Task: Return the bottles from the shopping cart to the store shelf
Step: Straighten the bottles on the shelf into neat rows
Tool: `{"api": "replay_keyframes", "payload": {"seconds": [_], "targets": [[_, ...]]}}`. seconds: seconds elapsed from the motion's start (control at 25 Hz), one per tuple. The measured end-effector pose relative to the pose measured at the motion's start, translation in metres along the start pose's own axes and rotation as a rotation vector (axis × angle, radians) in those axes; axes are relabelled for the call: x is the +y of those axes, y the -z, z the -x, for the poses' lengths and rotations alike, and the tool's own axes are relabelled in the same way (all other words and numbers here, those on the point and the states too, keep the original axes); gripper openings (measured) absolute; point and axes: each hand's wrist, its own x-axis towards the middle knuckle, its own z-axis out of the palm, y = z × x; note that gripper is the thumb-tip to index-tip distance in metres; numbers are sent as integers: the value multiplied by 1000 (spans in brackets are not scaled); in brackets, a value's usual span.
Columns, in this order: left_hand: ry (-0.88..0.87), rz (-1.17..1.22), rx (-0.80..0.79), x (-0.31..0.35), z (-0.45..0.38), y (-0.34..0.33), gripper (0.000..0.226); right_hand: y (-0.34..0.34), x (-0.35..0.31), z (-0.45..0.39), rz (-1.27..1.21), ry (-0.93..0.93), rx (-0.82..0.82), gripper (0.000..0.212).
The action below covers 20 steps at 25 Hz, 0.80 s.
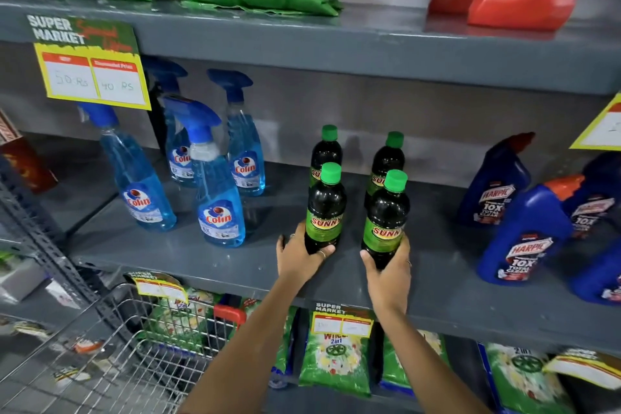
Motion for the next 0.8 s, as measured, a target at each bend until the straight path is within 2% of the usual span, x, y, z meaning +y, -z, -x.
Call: {"api": "replay_keyframes", "payload": {"seconds": [0.32,0.4,0.48,0.56,0.64,0.8], "targets": [[-48,-13,10,-2,5,1,64,-1,0,0,22,-5,12,82],[-48,27,-15,-1,8,3,72,0,-1,1,6,-13,17,85],[-39,153,30,1,18,3,77,2,-3,3,-42,-23,38,82],[-90,246,160,1,38,-2,66,7,-1,6,-89,-23,98,70],[-165,180,229,3,61,-12,47,16,3,9,-98,-30,184,56],[-252,143,129,20,80,-32,21,49,11,5,-12,6,311,43]]}}
